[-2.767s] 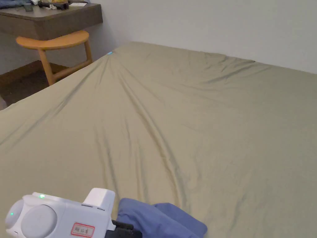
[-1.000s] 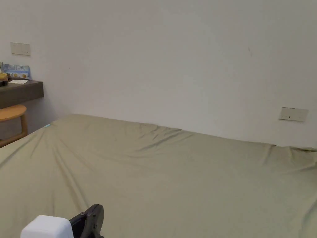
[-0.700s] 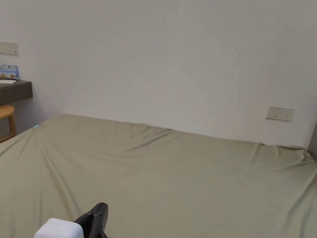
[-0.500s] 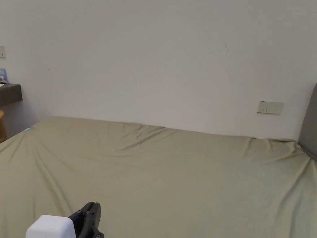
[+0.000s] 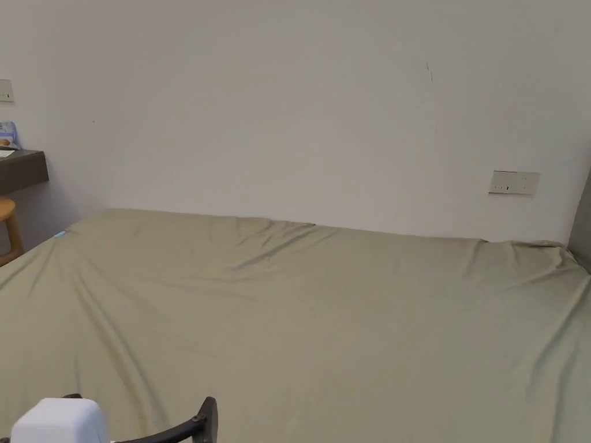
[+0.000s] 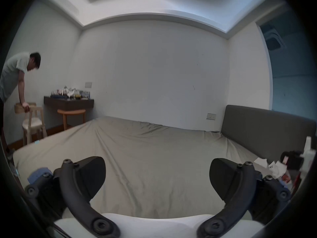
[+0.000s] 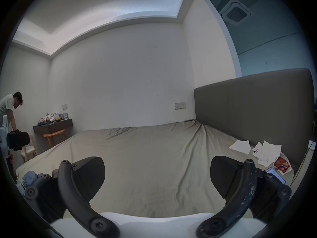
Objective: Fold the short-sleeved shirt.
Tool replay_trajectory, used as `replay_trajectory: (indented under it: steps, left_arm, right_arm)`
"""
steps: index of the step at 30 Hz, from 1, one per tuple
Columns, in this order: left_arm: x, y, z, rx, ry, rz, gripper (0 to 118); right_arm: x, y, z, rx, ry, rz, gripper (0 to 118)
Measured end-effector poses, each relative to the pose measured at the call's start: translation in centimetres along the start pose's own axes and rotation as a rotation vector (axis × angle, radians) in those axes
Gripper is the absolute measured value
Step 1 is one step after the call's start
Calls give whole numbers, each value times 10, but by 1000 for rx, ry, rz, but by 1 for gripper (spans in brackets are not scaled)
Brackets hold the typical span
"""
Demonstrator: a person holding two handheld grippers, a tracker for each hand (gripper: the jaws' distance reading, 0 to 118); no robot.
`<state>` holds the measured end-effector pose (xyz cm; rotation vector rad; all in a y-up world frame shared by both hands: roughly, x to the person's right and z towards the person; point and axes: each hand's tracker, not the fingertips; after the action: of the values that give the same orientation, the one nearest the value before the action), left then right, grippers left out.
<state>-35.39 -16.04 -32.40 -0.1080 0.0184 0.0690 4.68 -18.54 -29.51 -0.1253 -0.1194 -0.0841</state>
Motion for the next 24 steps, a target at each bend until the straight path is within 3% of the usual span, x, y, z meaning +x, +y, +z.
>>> replay_trajectory:
  steps: [6,12,18,24]
  left_arm:
    - [6,-3,6,-42,49,-76,118]
    - [4,11,18,-92,-26,97,118]
    - [15,18,25,-91,60,25,118]
    - [17,17,28,-88,16,-11,118]
  right_arm:
    - [1,3,-5,8,-6,-36,118]
    - [-2,-1,-5,-19,-10,19,118]
    - [-1,-7,-4,-49,-6,35,118]
    - [-3,-9,-3,-50,5,47,118]
